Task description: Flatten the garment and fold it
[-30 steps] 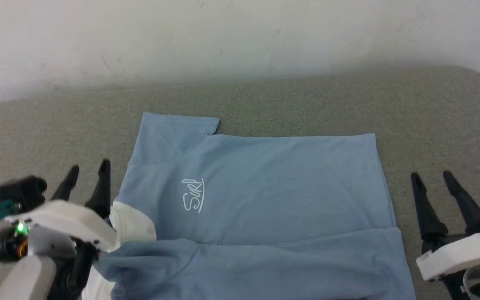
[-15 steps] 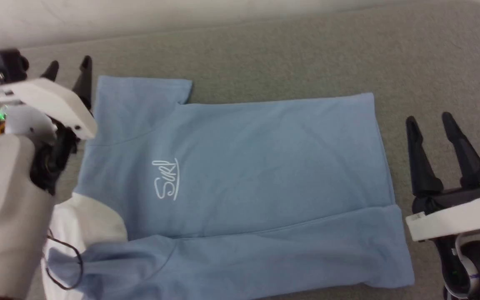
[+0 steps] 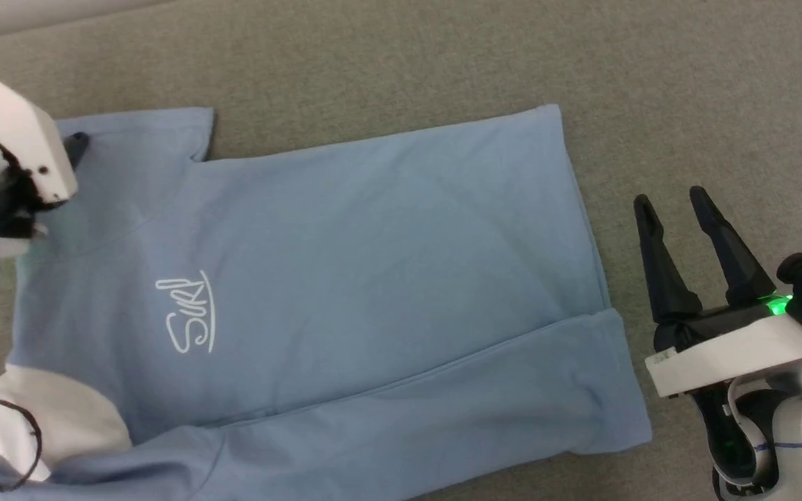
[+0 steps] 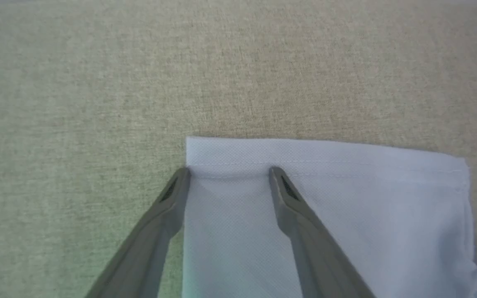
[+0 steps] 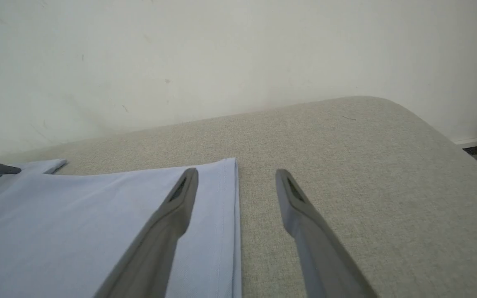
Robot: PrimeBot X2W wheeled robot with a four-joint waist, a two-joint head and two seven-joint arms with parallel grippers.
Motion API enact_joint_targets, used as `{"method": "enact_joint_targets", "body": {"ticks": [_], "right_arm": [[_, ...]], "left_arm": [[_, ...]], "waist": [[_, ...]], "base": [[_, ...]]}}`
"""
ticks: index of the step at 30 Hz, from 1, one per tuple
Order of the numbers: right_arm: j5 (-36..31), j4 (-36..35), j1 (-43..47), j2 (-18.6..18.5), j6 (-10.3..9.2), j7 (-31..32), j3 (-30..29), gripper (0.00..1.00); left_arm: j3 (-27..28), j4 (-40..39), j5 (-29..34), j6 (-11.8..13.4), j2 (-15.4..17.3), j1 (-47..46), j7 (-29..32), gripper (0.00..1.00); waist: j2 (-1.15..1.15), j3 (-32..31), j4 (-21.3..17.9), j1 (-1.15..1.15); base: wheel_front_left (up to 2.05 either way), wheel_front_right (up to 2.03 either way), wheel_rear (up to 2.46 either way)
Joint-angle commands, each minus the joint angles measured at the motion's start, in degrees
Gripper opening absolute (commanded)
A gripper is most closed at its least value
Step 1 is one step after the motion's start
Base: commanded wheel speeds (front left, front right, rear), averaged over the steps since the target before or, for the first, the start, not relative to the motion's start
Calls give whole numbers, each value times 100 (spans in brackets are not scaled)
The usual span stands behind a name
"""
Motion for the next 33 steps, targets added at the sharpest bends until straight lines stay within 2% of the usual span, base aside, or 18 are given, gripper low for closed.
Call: {"method": "enact_joint_targets", "body": {"ticks": [1,2,3,5,8,13,16,20,25,33], "right_arm": [[63,40,-106,-37,-4,-53,19,100],[75,55,-110,-51,-4,-52,22,100],[86,66,-114,-64,-4,-53,21,100],[112,72,-128,-80,-4,-48,12,100],[181,102,-206,-124,-4,7,5,100],[418,471,-605,-451,-4,320,33,100],[591,753,-889,-595,-4,504,98,100],[925,1483,-1573,-897,-4,963,304,100],[1383,2580,-2516,-1223,-4,1871,822,100],[1795,4171,-3877,-1373,-4,2895,1471,100]], "left_arm": [[-119,162,3,99,56,-32,505,100],[-165,211,-43,119,48,-11,799,100],[-220,231,-79,126,43,15,1078,87],[-311,218,-144,132,39,71,1535,0],[-345,83,-215,183,42,182,1807,0],[-253,-189,-146,319,54,318,1271,0],[-232,-273,-120,315,21,324,1041,0],[-118,-480,-110,288,-101,271,445,0],[17,-780,-159,215,-270,282,-186,0],[-14,-1289,-98,32,-373,261,-686,0]], "waist": [[0,237,-245,-1],[0,245,-252,-1],[0,251,-252,-1],[0,263,-244,-1],[0,262,-219,-1],[0,204,-106,-1],[0,172,-18,-1],[0,96,196,-1],[0,26,488,-1],[0,158,901,-1]], "base": [[0,0,0],[0,0,0],[0,0,0],[0,0,0],[0,0,0],[0,0,0],[0,0,0],[0,0,0],[0,0,0],[0,0,0]]}}
